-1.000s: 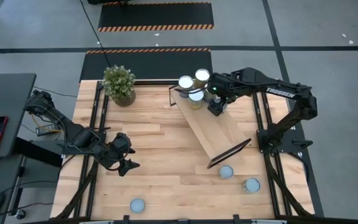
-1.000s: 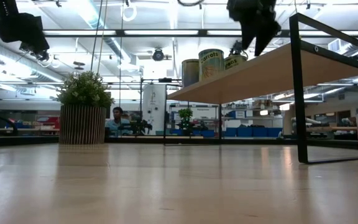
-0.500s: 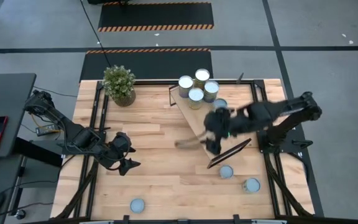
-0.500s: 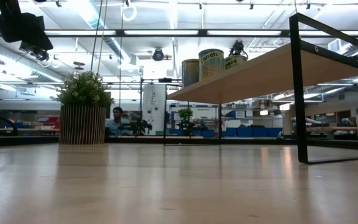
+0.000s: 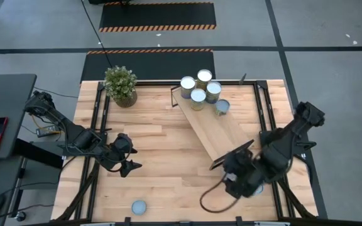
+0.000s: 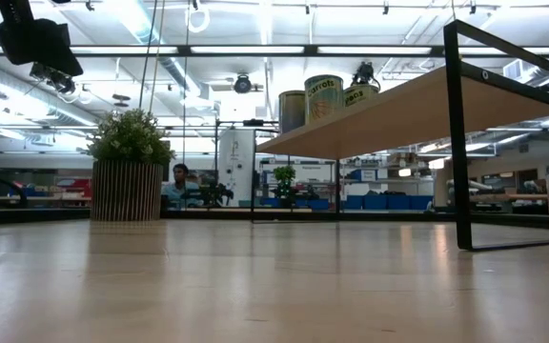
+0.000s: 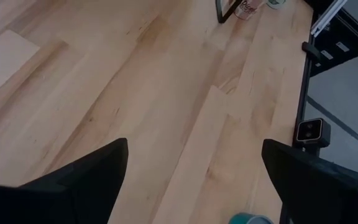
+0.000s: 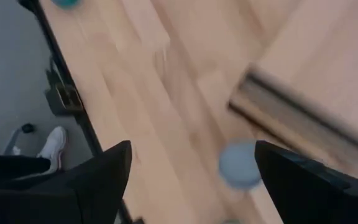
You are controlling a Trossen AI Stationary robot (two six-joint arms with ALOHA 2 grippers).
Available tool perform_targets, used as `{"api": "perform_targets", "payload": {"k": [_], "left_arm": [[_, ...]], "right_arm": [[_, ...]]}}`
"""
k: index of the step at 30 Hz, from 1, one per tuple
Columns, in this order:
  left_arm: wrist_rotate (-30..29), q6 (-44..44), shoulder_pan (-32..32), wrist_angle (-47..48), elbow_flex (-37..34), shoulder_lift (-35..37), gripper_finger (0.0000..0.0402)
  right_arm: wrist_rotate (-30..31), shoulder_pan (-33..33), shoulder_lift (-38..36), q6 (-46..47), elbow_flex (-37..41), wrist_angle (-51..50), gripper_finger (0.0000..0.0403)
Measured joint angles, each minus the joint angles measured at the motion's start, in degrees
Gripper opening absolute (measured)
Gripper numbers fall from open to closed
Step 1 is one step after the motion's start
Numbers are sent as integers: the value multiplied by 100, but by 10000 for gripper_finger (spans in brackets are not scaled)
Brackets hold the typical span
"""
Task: Pick and place cans onto a shelf
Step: Put the canned diced tomatoes on the shelf
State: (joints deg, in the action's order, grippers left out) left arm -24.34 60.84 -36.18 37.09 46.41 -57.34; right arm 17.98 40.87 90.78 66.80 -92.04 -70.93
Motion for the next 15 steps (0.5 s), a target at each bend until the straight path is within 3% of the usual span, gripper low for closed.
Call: {"api": "perform_targets", "payload": {"k": [8, 15], "left_arm": [[-2, 0, 0, -8, 0, 0, 375], [5, 6, 0, -8, 0, 0, 375]], "right_arm": [[-321, 587, -4, 1587, 1299, 182, 352], [-1306, 448, -4, 1373, 2562, 1165, 395]]}}
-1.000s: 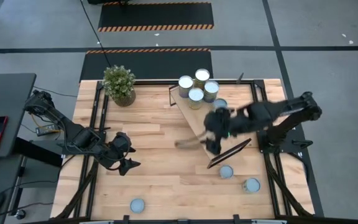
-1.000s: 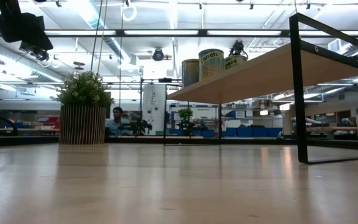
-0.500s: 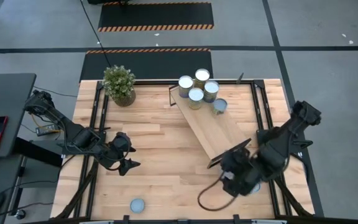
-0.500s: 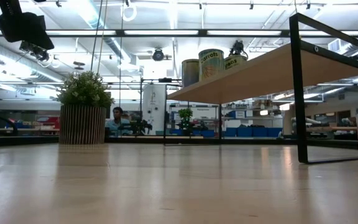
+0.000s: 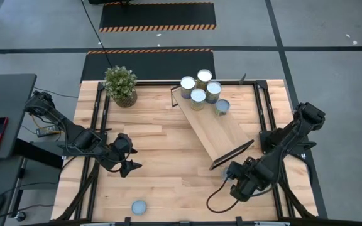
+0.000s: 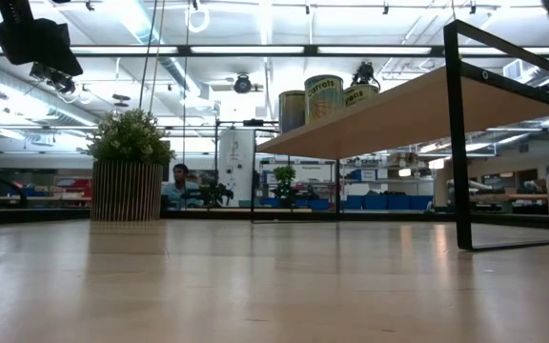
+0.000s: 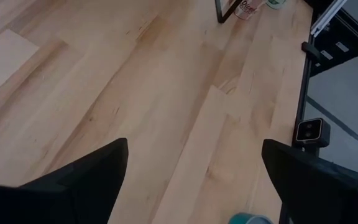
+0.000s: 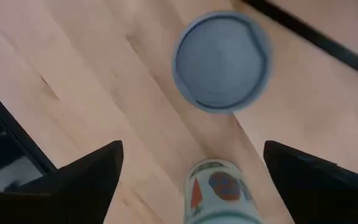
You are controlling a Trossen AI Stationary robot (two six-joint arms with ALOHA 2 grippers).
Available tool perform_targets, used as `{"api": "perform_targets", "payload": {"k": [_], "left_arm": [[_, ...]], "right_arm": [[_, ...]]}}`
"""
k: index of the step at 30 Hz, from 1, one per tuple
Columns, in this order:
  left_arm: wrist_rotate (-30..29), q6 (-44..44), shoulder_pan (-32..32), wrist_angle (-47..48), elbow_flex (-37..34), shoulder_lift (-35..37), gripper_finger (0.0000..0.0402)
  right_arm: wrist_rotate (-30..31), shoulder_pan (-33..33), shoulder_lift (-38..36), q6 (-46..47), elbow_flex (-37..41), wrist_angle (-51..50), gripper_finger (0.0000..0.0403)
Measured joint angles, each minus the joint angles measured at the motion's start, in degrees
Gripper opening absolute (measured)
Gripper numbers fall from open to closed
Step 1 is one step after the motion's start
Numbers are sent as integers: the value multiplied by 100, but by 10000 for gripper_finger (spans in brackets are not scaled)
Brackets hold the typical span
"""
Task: Pick and place cans onto a shelf
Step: Put the canned diced tomatoes on the shelf
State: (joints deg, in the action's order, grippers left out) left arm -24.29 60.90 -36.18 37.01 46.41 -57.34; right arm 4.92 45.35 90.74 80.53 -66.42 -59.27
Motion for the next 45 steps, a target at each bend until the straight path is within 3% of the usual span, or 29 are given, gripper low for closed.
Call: {"api": "perform_targets", "payload": {"k": [9, 22, 40, 45], "left_arm": [[167, 294, 0, 2, 0, 0, 375], [168, 307, 0, 2, 0, 0, 375], [249, 462, 0, 2, 0, 0, 375], [249, 462, 0, 4, 0, 0, 375]], "right_arm": [[224, -158, -2, -276, 643, 476, 399], [1340, -108, -7, -141, 895, 1121, 399], [1662, -130, 10, -109, 1740, 2239, 397], [1653, -130, 11, -114, 1840, 2363, 358]]}}
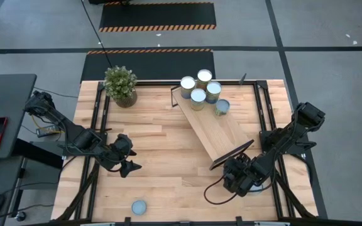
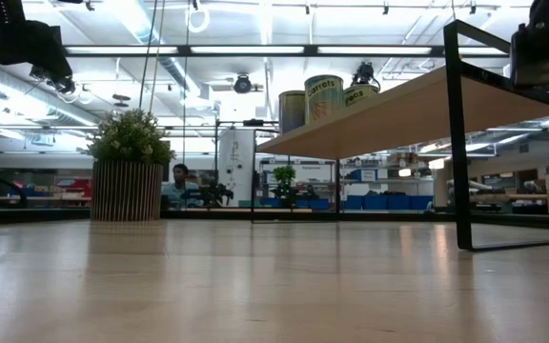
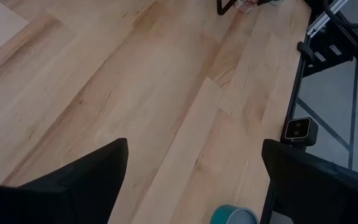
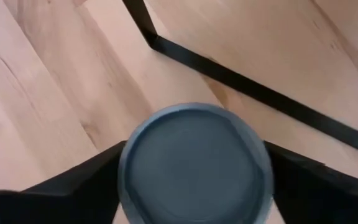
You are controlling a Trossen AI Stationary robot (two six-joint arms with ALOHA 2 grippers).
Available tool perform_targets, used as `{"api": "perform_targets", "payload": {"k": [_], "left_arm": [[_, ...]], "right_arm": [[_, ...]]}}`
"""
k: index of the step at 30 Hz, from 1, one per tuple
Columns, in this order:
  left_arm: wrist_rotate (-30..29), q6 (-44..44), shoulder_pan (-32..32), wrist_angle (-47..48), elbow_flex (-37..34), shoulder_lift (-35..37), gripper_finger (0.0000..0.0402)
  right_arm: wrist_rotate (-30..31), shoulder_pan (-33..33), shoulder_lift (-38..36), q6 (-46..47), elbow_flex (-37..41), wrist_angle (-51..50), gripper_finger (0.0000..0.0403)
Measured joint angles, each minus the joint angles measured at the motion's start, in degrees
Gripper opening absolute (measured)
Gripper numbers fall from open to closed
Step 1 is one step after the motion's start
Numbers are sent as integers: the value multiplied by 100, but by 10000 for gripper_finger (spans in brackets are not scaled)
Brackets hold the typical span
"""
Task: Pick and place cans onto a shelf
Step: Put the canned diced tomatoes on the shelf
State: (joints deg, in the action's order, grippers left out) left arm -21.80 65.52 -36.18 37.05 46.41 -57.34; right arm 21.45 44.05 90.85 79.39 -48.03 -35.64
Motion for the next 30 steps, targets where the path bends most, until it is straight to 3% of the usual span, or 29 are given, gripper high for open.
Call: {"api": "perform_targets", "payload": {"k": [5, 8, 13, 16, 25, 30], "left_arm": [[0, -12, 0, 0, 0, 0, 375], [0, -13, 0, 0, 0, 0, 375], [2, -37, 0, 3, 0, 0, 375], [2, -64, 0, 3, 0, 0, 375], [2, -203, 0, 0, 0, 0, 375], [0, -173, 0, 0, 0, 0, 375]], "right_arm": [[-5, 0, -4, -45, 57, 11, 291], [-156, -4, -4, -8, 19, -2, 288], [-1086, 73, -2, -163, -411, 51, 288], [-1127, 162, -2, -396, -747, 209, 293], [-851, -429, -2, -2265, -2482, 484, 294], [-661, -1408, -2, -3424, -3522, -409, 294]]}}
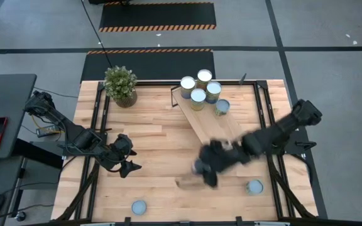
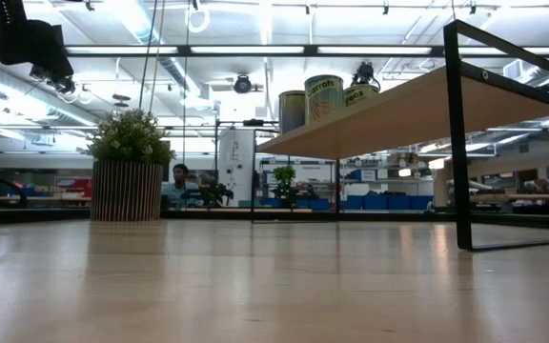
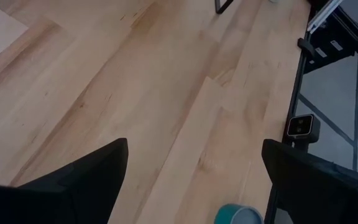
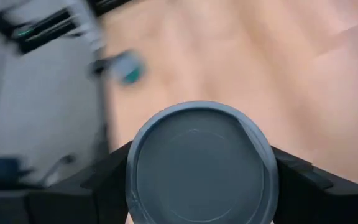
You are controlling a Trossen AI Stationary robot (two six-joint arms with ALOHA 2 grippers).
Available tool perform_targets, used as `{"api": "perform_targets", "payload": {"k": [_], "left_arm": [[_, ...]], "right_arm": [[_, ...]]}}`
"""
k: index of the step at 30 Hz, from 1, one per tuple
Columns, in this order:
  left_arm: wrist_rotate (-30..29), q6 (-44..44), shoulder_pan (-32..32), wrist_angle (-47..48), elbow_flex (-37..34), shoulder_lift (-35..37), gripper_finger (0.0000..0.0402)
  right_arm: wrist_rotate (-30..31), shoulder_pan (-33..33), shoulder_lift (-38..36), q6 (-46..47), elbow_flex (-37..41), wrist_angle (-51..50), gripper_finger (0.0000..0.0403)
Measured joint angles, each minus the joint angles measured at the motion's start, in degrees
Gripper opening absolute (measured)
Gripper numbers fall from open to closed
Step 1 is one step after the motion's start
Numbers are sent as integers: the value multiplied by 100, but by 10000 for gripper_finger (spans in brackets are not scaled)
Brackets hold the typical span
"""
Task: Pick and place cans onto a shelf
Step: Put the canned diced tomatoes on the shelf
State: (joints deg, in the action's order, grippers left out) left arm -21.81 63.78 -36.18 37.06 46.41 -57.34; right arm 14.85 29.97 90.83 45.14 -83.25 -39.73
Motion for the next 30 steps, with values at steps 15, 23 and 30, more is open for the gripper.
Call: {"api": "perform_targets", "payload": {"k": [15, 23, 30], "left_arm": [[-234, 51, 0, 1, 0, 0, 375], [-226, 111, 0, -2, 0, 0, 375], [-129, 163, 0, 0, 0, 0, 375]], "right_arm": [[163, -3028, 173, -1987, -1079, -2342, 294], [265, -3375, 626, -1983, -1072, -2719, 296], [165, -3592, 667, -1826, -1075, -2805, 335]]}}
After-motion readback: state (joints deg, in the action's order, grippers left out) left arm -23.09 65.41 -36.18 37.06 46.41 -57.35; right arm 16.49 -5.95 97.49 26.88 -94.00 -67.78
